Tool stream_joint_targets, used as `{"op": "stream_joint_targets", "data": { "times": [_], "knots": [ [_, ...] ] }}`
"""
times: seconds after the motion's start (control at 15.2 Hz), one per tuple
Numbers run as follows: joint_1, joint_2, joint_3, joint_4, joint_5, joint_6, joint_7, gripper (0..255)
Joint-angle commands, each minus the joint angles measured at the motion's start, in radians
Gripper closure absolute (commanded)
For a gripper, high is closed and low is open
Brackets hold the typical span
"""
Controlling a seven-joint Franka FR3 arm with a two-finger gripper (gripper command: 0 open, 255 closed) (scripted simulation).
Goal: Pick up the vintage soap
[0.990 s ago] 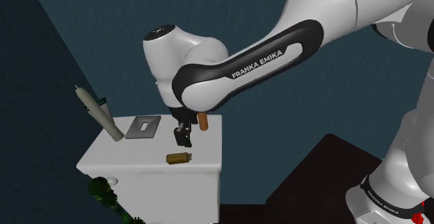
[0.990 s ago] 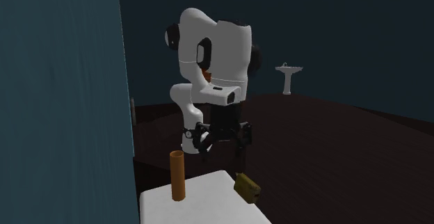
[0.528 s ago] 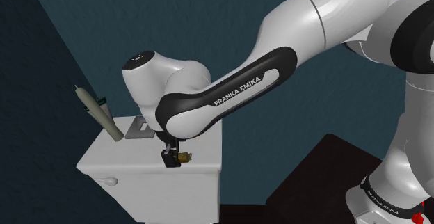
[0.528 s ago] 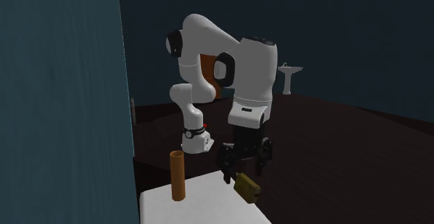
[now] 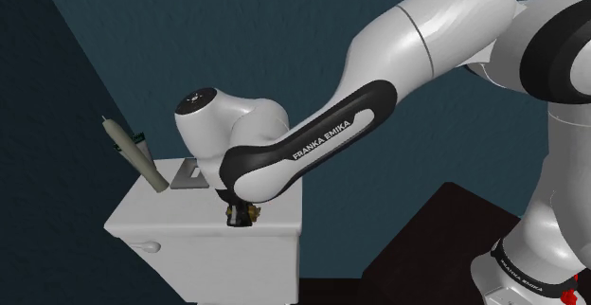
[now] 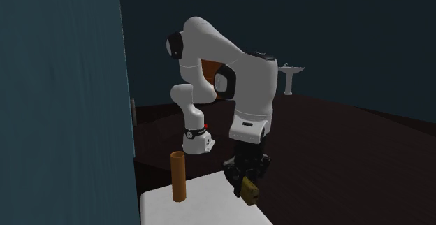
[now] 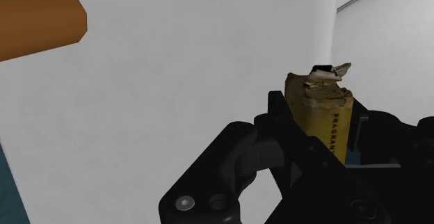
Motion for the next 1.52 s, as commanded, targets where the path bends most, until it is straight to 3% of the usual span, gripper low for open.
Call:
{"op": "stream_joint_targets", "data": {
  "times": [0.0, 0.46, 1.45],
  "knots": [
    [0.0, 0.0, 0.0, -0.001, 0.0, 0.002, 0.0, 255],
    [0.001, 0.002, 0.0, 0.004, 0.0, -0.002, 0.001, 255],
    [-0.003, -0.064, 0.018, 0.116, 0.04, -0.172, -0.034, 255]
  ]
}}
